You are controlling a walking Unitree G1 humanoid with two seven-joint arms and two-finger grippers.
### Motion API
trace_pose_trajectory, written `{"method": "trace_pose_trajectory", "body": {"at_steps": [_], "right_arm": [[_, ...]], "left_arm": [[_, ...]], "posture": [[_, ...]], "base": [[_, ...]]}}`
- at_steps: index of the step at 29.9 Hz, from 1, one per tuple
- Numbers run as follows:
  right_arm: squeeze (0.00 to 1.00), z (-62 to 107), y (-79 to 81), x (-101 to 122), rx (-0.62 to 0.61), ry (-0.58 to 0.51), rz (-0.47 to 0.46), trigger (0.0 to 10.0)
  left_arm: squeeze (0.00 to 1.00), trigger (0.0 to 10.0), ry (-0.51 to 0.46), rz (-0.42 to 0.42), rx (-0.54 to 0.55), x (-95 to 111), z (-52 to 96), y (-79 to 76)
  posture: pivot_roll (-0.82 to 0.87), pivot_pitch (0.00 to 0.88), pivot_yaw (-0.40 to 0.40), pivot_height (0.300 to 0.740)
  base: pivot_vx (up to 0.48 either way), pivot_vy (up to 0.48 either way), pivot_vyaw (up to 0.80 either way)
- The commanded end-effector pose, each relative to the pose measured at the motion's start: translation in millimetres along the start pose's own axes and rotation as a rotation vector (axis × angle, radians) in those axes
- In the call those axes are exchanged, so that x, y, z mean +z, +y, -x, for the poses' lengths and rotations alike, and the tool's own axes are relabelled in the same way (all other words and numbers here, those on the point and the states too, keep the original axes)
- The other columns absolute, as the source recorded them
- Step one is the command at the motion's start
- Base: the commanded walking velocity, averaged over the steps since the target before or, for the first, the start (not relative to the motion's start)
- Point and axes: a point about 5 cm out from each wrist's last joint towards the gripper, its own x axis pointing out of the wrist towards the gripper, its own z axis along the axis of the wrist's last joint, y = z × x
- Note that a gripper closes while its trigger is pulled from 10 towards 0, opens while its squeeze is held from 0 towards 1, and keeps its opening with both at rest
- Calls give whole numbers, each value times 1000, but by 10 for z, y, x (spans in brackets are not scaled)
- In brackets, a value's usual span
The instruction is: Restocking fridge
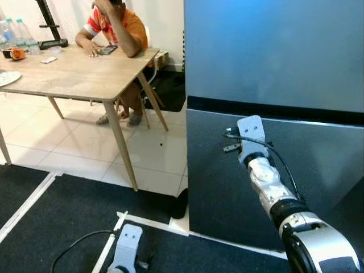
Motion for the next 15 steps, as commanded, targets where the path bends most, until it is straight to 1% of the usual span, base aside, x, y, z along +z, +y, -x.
{"method": "trace_pose_trajectory", "body": {"at_steps": [1, 2, 3, 4, 5, 6, 7, 8, 9, 10, 11, 12, 14, 15], "right_arm": [[0, 125, 58, -307, 50, 87, -23, 10000], [0, 195, 95, -434, 89, 113, -34, 10000], [0, 310, 149, -628, 134, 162, -65, 10000], [0, 310, 149, -628, 134, 162, -65, 10000], [0, 480, 195, -884, 179, 232, -84, 10000], [0, 480, 195, -884, 179, 232, -84, 10000], [0, 643, 222, -1108, 204, 307, -92, 10000], [0, 643, 222, -1108, 204, 307, -92, 10000], [0, 857, 212, -1376, 199, 413, -111, 10000], [0, 1082, 159, -1626, 165, 526, -124, 10000], [0, 1285, 87, -1827, 110, 632, -160, 10000], [0, 1285, 87, -1827, 110, 632, -160, 10000], [0, 1594, -50, -2082, 4, 780, -215, 10000], [0, 1594, -50, -2082, 4, 780, -215, 10000]], "left_arm": [[0, 10000, 21, 8, 12, -87, 40, 17], [0, 10000, 24, 11, 10, -111, 50, 5], [0, 10000, 30, 13, 8, -136, 57, -14], [0, 10000, 30, 13, 8, -136, 57, -14], [0, 10000, 38, 17, 6, -158, 62, -29], [0, 10000, 38, 17, 6, -158, 62, -29], [0, 10000, 46, 19, 4, -176, 65, -41], [0, 10000, 46, 19, 4, -176, 65, -41], [0, 10000, 54, 18, 3, -194, 69, -51], [0, 10000, 62, 16, 2, -209, 73, -56], [0, 10000, 68, 16, 3, -221, 76, -59], [0, 10000, 68, 16, 3, -221, 76, -59], [0, 10000, 76, 32, 13, -226, 71, -58], [0, 10000, 76, 32, 13, -226, 71, -58]], "posture": [[-1, 69, 5, 740], [-1, 70, 5, 740], [0, 71, 2, 740], [0, 71, 2, 740], [2, 73, -1, 740], [2, 73, -1, 740], [5, 75, -3, 740], [5, 75, -3, 740], [5, 75, -2, 740], [6, 74, 0, 740], [4, 73, 3, 740], [4, 73, 3, 740], [-2, 67, 10, 740], [-2, 67, 10, 740]], "base": [[0, 0, 0], [0, 0, 0], [0, 0, 0], [0, 0, 0], [0, 0, 0], [0, 0, 0], [0, 0, 0], [0, 0, 0], [0, 0, 0], [0, 0, 0], [0, 0, 0], [0, 0, 0], [0, 0, 0], [0, 0, 0]]}}
